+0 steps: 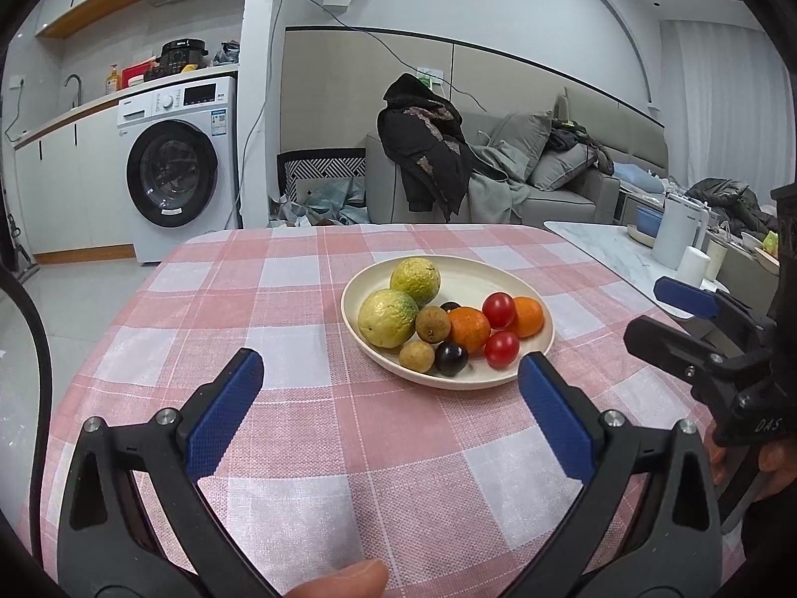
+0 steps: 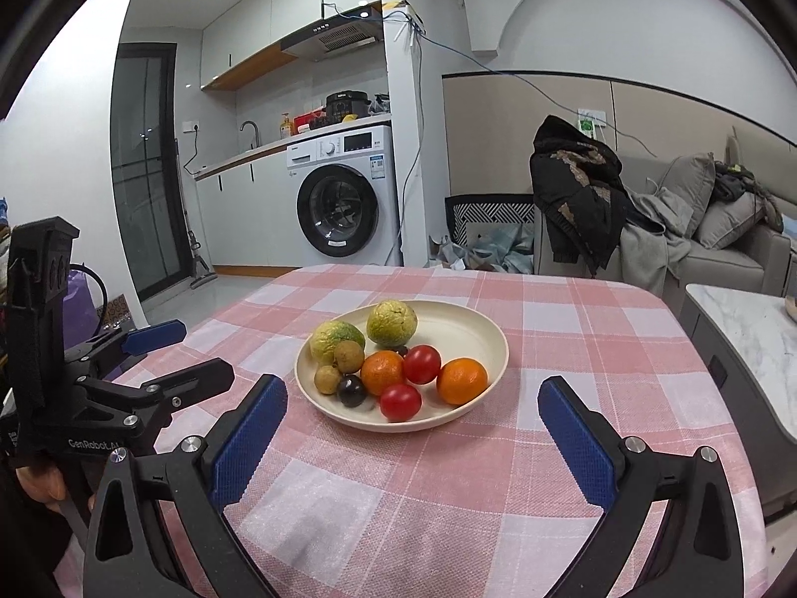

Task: Organize fruits

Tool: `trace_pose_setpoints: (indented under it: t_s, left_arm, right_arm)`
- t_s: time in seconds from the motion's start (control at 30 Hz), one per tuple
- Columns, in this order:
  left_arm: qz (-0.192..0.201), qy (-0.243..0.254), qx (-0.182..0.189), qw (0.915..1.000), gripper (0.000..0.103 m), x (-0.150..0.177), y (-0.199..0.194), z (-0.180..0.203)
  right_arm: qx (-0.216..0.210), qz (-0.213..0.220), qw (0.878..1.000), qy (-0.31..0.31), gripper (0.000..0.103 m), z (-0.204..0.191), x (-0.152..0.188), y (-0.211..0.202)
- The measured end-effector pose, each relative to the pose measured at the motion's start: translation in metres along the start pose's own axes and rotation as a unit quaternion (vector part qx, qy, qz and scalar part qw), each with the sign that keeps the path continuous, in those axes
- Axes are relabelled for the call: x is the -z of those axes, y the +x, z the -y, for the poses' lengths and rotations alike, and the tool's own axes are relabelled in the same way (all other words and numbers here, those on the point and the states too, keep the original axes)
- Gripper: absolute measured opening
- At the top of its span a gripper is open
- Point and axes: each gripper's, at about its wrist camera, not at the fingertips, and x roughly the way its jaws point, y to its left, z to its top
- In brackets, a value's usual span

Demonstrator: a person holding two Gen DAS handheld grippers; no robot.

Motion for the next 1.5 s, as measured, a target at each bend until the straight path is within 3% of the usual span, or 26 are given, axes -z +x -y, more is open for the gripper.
trace_pose_setpoints:
  t_s: [1.5]
  left_arm:
    - [-0.004,-0.007,-0.004,1.0000,0.102,0.0014,0.0056,-0.0044]
  right_arm:
    - [-0.009,0.005,1.000,-0.016,0.103,-0.0070,0.0005,0.0015]
